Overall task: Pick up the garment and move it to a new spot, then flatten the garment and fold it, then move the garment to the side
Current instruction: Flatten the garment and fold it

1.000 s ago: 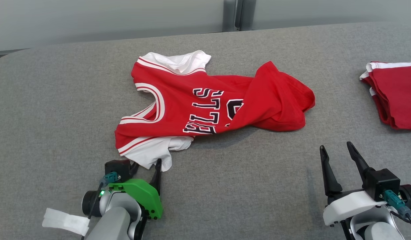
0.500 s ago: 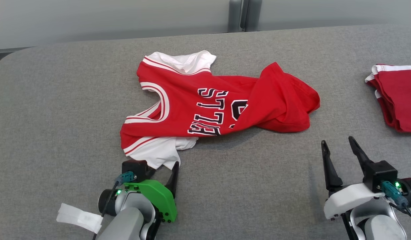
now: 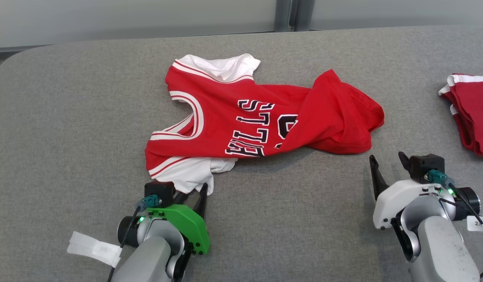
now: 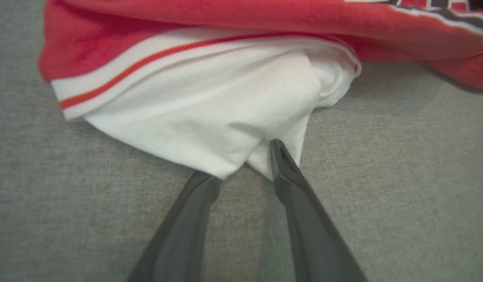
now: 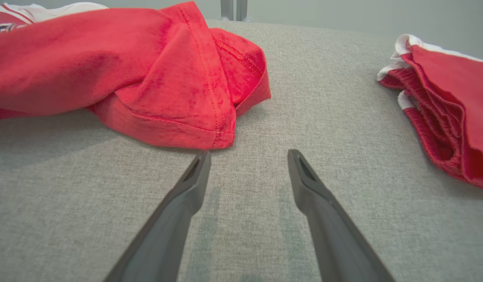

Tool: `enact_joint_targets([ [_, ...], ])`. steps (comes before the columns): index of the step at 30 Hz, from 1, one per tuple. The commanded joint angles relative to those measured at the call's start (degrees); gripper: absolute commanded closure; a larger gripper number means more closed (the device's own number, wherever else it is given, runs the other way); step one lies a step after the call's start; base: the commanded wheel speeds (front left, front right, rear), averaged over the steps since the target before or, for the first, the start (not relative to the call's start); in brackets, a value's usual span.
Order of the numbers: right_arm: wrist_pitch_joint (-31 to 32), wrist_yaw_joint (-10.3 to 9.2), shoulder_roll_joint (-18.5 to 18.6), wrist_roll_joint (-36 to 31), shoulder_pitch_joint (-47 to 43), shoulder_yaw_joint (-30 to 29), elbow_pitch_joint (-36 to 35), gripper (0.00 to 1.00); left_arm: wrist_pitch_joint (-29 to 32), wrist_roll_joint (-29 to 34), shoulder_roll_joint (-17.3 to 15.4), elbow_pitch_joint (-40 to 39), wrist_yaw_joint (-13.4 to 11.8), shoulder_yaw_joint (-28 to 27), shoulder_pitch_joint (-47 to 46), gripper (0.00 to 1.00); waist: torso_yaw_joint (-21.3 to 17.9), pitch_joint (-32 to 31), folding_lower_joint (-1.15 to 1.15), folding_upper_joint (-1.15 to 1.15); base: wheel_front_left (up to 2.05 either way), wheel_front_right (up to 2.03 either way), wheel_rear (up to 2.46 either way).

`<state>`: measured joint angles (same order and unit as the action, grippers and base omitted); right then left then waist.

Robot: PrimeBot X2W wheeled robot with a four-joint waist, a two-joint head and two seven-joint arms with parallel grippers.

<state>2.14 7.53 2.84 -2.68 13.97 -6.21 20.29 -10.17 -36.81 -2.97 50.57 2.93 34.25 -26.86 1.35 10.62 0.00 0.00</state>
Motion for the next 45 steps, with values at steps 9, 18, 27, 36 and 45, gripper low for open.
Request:
enact_joint_targets([
  [9,-1.1,-0.09,0.1,4.7,8.4,0.5,10.9,0.0,-0.1,-2.5,0.1,0.2,-0.5,3.3,-1.4,0.39,2.1,1.8,0.0,0.0,0.0,0.0,0.0],
  [18,-2.2,-0.09,1.4,6.0,11.4,1.0,15.5,0.0,-1.2,-4.0,0.0,0.1,-1.1,4.7,-2.8,0.52,2.9,2.7,0.0,0.0,0.0,0.0,0.0],
  [27,-3.9,-0.09,2.5,7.9,13.6,3.7,18.4,1.0,-1.6,-5.0,0.1,0.1,-0.7,6.6,-3.5,1.0,2.9,3.2,0.0,0.0,0.0,0.0,0.0],
  [36,-6.5,-0.09,3.7,10.0,10.6,3.6,15.0,1.0,-4.1,-9.2,-0.5,-6.4,1.2,4.0,-1.1,1.0,3.8,1.4,0.0,0.0,0.0,0.0,0.0],
  [45,-2.4,-0.09,6.7,13.8,8.4,4.0,2.2,1.0,-4.7,-10.9,-6.5,-25.0,-2.5,-3.5,2.6,1.0,4.5,-0.7,0.0,0.0,0.0,0.0,0.0],
])
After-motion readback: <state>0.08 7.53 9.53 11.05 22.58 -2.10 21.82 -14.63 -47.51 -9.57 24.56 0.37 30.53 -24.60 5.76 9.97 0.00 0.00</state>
